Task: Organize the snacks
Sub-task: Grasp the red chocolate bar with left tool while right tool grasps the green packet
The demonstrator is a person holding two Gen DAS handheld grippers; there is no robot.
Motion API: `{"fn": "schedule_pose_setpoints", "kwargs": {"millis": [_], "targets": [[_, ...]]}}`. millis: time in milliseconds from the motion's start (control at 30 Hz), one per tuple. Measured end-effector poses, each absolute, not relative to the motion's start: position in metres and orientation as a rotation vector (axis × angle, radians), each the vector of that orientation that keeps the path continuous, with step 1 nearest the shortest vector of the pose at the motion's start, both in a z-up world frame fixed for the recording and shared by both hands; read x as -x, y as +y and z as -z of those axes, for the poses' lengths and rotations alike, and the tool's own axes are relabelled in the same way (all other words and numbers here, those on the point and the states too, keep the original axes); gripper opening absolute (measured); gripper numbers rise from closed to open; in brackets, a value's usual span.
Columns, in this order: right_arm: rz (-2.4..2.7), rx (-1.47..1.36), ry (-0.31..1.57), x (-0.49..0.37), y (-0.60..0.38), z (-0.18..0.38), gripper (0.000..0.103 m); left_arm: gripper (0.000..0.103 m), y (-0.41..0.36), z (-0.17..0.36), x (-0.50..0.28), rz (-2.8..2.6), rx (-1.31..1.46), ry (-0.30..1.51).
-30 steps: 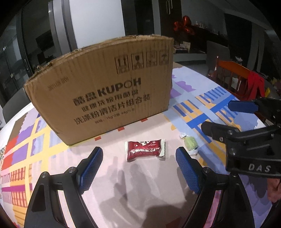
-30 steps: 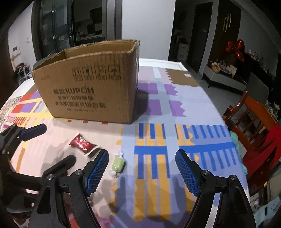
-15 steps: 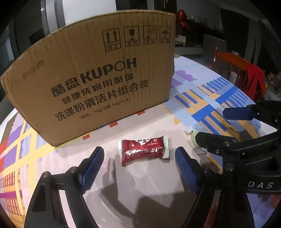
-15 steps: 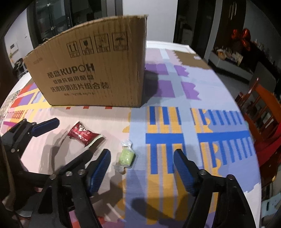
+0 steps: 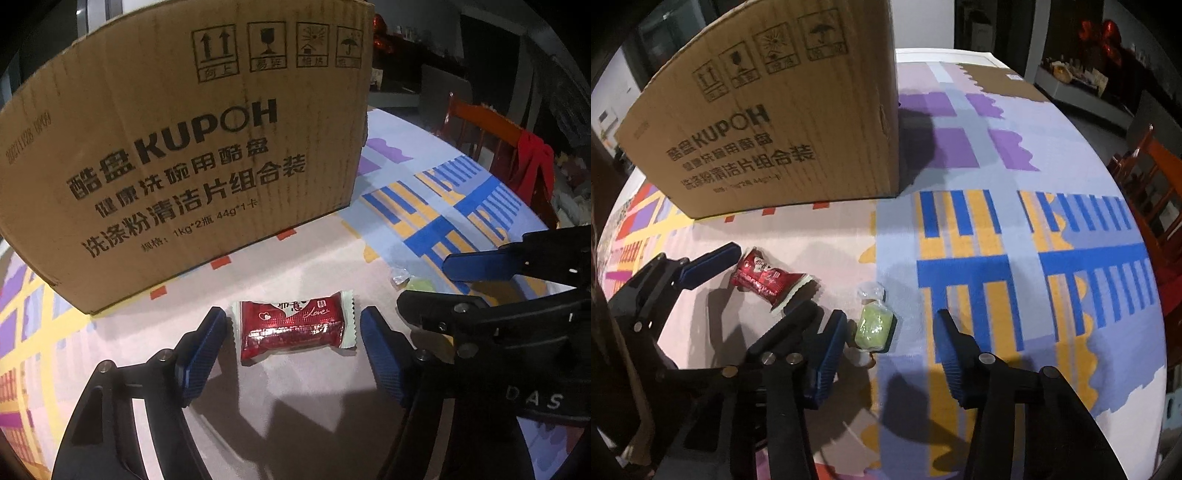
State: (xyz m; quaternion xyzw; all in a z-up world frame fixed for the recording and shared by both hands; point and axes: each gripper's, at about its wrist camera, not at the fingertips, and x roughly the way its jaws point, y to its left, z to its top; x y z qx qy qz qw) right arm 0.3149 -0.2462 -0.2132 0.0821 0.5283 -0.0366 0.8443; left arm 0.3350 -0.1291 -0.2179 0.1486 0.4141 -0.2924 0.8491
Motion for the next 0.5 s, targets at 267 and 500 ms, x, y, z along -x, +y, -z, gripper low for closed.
{"fn": "schedule_pose_setpoints", "kwargs": {"millis": [267, 500], "targets": [[0.089, -0.143, 1.134, -0.3176, -0.2446, 0.2133, 0.023, 0.061, -0.1259, 0.2168, -0.3324, 0.627, -0.305, 0.866], [0.078, -0.148, 1.131, -0.3196, -0.2459, 0.214, 0.02, 0.051, -0.1205, 0.2159, -0.3338, 0.613, -0.285, 0.869]]}}
